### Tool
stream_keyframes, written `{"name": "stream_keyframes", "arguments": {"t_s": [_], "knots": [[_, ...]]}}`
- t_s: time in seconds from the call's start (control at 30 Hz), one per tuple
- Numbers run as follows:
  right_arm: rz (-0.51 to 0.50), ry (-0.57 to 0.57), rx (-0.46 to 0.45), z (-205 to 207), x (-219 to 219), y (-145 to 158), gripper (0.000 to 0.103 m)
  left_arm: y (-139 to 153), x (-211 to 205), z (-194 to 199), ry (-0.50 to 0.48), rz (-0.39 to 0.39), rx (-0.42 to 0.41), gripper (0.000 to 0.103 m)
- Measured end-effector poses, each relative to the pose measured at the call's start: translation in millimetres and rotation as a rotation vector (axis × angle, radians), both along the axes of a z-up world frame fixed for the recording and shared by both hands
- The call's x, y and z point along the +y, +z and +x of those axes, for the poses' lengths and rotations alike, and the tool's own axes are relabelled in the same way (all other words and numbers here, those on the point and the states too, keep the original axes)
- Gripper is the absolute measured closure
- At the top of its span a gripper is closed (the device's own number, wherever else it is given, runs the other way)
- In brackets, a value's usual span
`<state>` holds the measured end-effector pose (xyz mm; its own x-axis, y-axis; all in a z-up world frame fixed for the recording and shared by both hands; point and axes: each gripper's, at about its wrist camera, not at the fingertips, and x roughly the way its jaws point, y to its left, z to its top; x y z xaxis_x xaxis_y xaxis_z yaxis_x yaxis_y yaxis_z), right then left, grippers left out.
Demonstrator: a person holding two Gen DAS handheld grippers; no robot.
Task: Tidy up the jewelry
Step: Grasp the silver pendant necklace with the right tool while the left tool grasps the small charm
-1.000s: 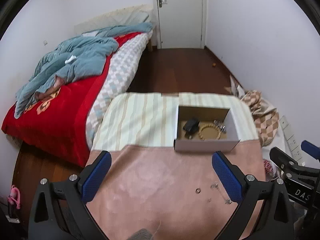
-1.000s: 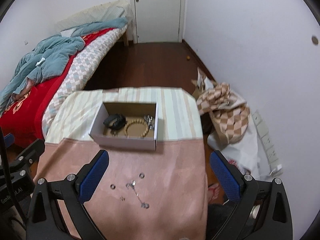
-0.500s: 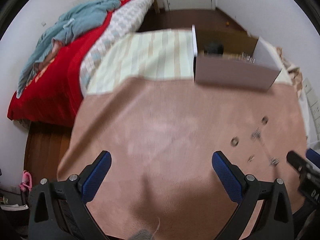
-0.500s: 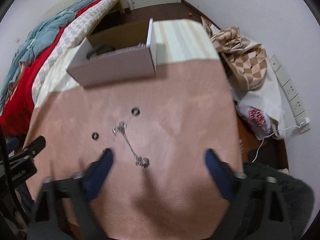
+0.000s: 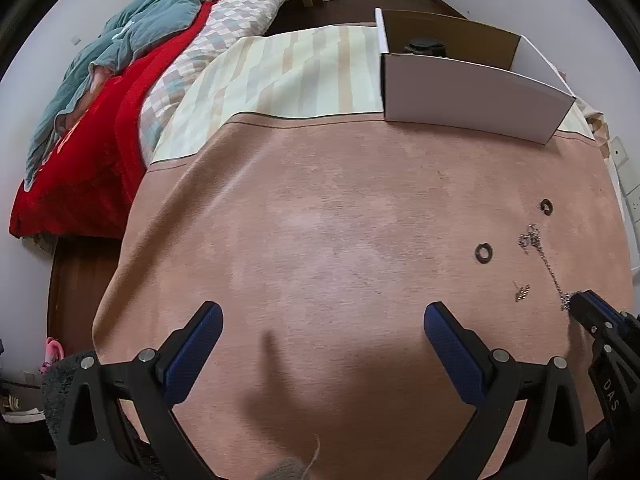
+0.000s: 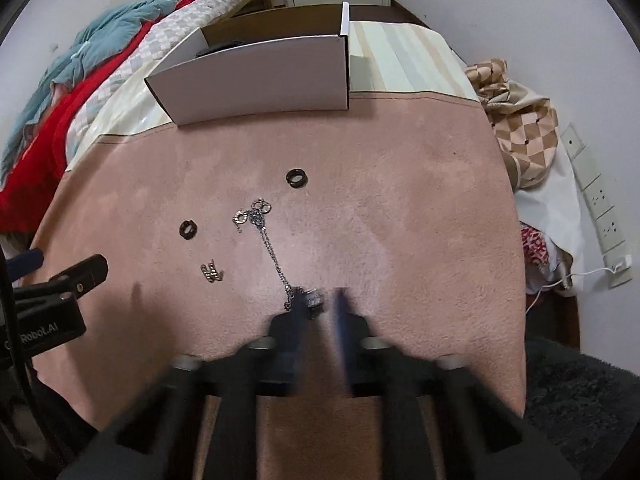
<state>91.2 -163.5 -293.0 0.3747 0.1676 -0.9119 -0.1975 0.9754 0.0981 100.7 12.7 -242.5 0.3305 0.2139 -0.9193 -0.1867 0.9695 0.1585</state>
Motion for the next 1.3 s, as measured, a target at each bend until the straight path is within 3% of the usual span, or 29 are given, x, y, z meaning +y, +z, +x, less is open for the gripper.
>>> {"name": "stream_keyframes", "arguments": {"t_s": [0.2,0.43,0.5,0.53,0.73,0.93,1.13,1.2,1.3], "knots": [[0.031,-0.092,-0.058,4,-31,21,0.093,1,-14,5,-0.026,-0.052,-0.004,0.0],[0.06,-0.164,-0.073,9,-61,34,0.093,-3,-41,12,-0.079,-0.193,-0.006,0.002],[0.059,-0.166,-0.066,9,-64,30,0.093,-5,-50,14,-0.1,-0.22,-0.002,0.012],[0.059,-0.168,-0.064,9,-65,28,0.093,-7,-55,15,-0.111,-0.224,0.002,0.019],[0.055,-0.171,-0.053,8,-65,22,0.093,-19,-77,18,-0.155,-0.231,0.026,0.02],[0.053,-0.178,-0.047,9,-67,17,0.093,-20,-84,24,-0.178,-0.211,0.022,0.029],[0.048,-0.186,-0.044,10,-67,15,0.093,-20,-87,26,-0.196,-0.18,0.008,0.045],[0.048,-0.19,-0.044,11,-67,15,0.093,-20,-88,27,-0.2,-0.173,0.0,0.055],[0.046,-0.19,-0.045,11,-67,15,0.093,-17,-86,24,-0.214,-0.178,-0.004,0.081]]}}
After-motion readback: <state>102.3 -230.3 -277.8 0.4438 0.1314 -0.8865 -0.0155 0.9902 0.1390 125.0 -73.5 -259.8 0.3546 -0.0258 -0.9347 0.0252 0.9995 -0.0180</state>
